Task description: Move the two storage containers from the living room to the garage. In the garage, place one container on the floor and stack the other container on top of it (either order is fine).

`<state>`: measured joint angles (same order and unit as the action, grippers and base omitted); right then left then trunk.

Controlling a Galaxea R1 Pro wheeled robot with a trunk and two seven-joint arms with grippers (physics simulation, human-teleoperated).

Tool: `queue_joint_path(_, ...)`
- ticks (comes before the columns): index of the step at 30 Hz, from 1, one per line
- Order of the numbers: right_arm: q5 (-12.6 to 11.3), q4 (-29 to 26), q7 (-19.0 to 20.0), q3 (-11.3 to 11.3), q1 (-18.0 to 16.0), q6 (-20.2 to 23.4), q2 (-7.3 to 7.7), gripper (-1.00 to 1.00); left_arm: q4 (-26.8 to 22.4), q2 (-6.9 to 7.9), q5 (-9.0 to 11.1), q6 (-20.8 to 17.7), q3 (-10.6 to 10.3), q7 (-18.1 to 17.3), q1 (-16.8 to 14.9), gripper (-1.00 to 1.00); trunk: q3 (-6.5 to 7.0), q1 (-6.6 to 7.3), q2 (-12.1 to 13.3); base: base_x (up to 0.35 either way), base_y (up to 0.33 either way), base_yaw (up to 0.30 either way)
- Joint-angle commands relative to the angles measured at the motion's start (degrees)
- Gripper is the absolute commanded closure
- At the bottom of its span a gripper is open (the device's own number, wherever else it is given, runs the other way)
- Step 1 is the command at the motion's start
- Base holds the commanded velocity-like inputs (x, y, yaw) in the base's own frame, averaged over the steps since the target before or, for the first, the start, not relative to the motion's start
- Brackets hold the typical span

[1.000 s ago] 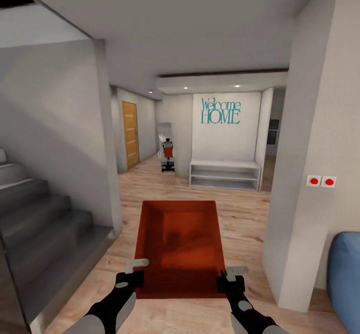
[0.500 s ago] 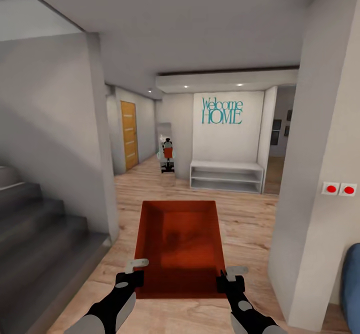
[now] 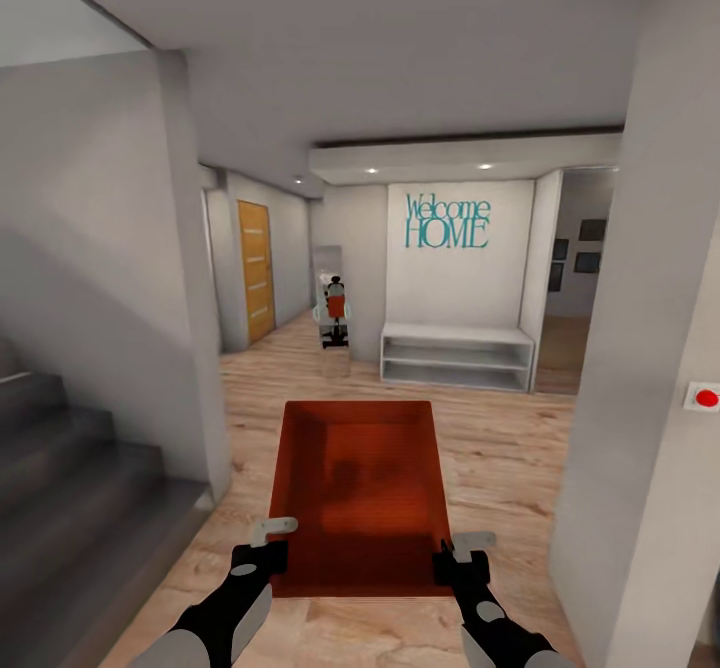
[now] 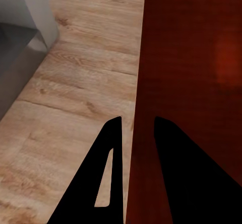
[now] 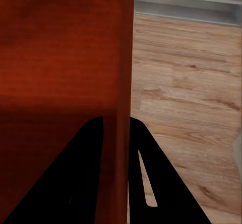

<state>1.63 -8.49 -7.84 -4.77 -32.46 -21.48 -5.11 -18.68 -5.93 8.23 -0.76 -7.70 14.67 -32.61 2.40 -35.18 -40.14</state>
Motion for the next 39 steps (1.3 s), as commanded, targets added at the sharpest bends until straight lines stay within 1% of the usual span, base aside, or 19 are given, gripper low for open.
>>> queue_joint_path(1,-0.04,-0.20,-0.78,1.52,-0.06,-0.32,0.19,1.00,0.14,0.66,0.82,-0.12,0.14,0.71,0.01,1.00,0.00,-0.04,-0.02,0.322,0.000,0.000)
queue_joint_path(39,-0.07,-0.21,-0.78,1.52,-0.06,-0.32,0.19,1.00,0.14,0.59,0.82,-0.03,0.14,0.62,0.01,1.00,0.00,-0.04,-0.02,0.322,0.000,0.000)
